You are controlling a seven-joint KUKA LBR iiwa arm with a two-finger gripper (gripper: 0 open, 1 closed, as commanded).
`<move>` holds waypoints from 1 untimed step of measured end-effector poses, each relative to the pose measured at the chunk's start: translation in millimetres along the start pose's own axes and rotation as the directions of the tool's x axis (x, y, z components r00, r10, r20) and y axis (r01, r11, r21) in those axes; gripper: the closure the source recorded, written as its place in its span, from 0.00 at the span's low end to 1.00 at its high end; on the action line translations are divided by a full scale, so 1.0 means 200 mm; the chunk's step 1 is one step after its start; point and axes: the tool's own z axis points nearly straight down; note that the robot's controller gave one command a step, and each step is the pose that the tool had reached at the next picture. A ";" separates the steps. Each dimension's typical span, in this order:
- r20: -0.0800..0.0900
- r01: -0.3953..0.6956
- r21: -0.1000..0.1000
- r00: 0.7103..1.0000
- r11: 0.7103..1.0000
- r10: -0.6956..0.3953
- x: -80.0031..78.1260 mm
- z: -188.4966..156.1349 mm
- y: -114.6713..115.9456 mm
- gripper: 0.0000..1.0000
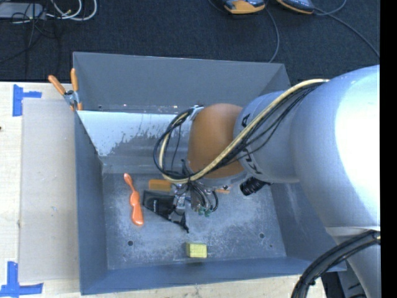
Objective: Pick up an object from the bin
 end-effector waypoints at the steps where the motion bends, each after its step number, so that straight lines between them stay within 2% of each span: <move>1: 0.000 -0.001 0.000 1.000 1.000 0.001 0.00 0.00 0.00 1.00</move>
Offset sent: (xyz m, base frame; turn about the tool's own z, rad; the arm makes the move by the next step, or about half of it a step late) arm 0.0000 0.0000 0.0000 0.0000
